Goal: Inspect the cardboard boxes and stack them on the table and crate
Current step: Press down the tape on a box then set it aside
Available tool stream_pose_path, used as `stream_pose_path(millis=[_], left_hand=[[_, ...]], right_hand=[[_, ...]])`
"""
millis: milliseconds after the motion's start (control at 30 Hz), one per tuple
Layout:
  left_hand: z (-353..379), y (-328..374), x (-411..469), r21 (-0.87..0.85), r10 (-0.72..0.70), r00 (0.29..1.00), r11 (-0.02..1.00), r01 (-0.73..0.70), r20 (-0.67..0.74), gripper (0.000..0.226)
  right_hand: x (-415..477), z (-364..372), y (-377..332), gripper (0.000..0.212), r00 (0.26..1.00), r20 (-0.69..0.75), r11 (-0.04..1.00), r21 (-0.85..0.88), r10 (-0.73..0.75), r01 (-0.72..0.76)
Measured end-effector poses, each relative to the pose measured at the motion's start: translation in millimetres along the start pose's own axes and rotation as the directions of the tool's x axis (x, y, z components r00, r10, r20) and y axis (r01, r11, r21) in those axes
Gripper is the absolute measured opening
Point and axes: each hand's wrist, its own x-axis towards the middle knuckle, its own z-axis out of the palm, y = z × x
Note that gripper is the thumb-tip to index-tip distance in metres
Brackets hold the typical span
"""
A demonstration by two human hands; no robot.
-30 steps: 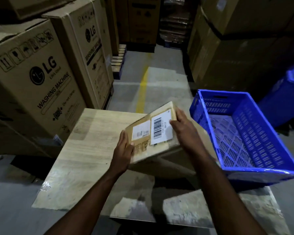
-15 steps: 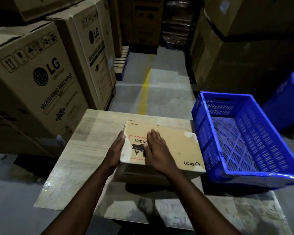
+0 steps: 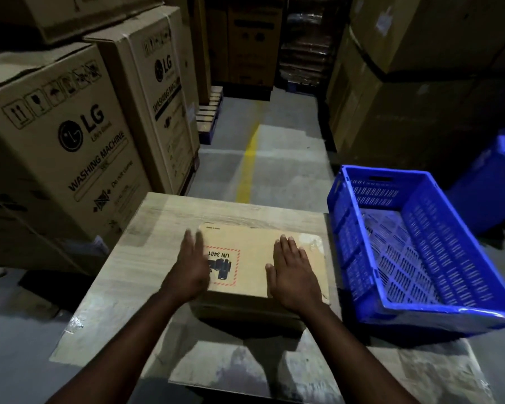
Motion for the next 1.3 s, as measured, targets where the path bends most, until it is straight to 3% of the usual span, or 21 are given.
stream_pose_path(millis=[67,133,333,533,767,967,1167,1233,1300], left_hand=[[14,10,-7,0.255,0.264,0.965,0.933,-0.255,0.000,0.069],[25,15,-10,0.353,0.382,0.921,0.853,-0.384,0.079,0.068],[25,21,-8,0.374,0.367,0.923,0.845,-0.382,0.115,0.067],[38,51,-8,0.317,0.457,0.870,0.811,-0.492,0.183,0.071],[43,49,-5,0.338,0.464,0.870,0.802,-0.492,0.167,0.069],[22,17,11,0.364,0.291,0.957,0.889,-0.278,0.020,0.083],[23,19,11,0.384,0.274,0.962,0.886,-0.259,0.016,0.080],[24,23,11,0.376,0.299,0.953,0.878,-0.297,0.053,0.078],[29,30,7,0.347,0.412,0.906,0.839,-0.418,0.096,0.072]], right_hand=[[-1,3,-1,0.072,1.000,-0.021,1.000,-0.028,0.003,-0.004],[-1,5,-1,0.075,1.000,-0.028,0.999,-0.037,0.002,-0.003],[1,3,0,0.066,1.000,-0.014,1.000,-0.018,-0.010,0.010],[-5,-2,25,0.086,0.990,-0.086,0.993,-0.016,0.112,-0.114],[-9,2,25,0.082,0.986,-0.091,0.987,-0.069,0.138,-0.145],[-9,11,-3,0.079,0.999,-0.048,0.999,-0.028,-0.020,0.018],[-8,13,-5,0.078,0.998,-0.056,0.999,-0.050,-0.012,0.009],[-6,10,-3,0.080,0.999,-0.045,0.999,-0.036,-0.021,0.019],[-3,7,-3,0.078,0.998,-0.056,1.000,-0.013,-0.015,0.015]])
